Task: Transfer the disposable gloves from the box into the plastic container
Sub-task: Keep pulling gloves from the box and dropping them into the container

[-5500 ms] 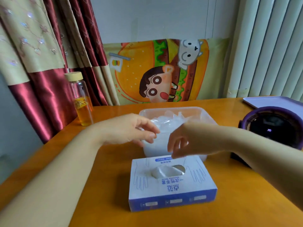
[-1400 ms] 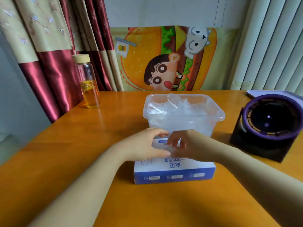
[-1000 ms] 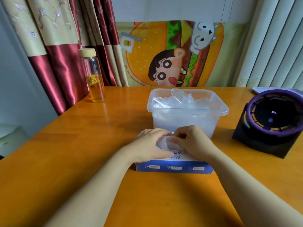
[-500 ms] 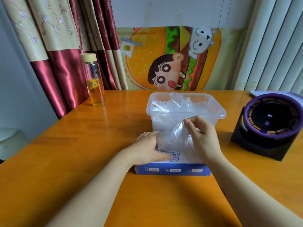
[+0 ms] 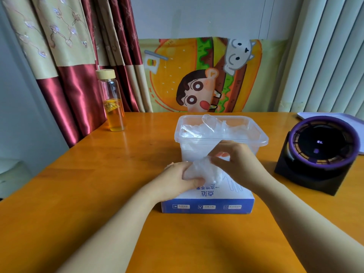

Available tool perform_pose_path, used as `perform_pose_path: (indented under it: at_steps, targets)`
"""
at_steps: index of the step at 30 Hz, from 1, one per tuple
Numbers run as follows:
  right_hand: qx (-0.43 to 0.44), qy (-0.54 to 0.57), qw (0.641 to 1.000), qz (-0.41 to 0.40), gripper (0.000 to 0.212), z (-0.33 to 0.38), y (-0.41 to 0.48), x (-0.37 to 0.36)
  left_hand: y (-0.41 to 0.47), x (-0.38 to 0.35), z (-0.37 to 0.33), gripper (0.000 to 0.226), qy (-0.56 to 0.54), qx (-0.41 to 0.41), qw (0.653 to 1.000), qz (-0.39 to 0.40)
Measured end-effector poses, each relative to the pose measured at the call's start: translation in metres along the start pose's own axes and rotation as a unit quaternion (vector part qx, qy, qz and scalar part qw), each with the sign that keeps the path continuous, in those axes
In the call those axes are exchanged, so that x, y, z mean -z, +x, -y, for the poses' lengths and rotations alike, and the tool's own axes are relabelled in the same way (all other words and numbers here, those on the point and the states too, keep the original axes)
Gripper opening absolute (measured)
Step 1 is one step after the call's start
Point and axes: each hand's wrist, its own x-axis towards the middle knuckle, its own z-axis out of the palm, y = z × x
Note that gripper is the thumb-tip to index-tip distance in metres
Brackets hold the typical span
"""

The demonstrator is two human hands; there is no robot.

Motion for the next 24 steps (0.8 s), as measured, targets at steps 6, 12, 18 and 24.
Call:
perform_pose_path:
  at_steps: [6, 12, 18, 24]
  targets:
    - [-0.069, 0.137, 0.986, -0.059, 0.017, -0.005, -0.004, 0.002, 0.000, -0.002, 0.002, 0.036, 0.038, -0.003, 0.999, -0.013]
    - [-0.001, -0.040, 0.997, 0.072, 0.018, 0.017, 0.006, 0.005, -0.001, -0.003, -0.005, 0.034, 0.049, 0.006, 0.999, -0.008]
    - [-0.094, 0.080, 0.992, -0.028, 0.016, 0.006, 0.002, -0.006, -0.004, -0.003, 0.001, 0.080, -0.040, 0.013, 0.999, -0.009]
    - [-0.120, 0.124, 0.981, -0.093, 0.014, 0.015, 0.001, 0.001, -0.008, 0.001, -0.014, 0.053, -0.115, -0.006, 0.993, -0.006]
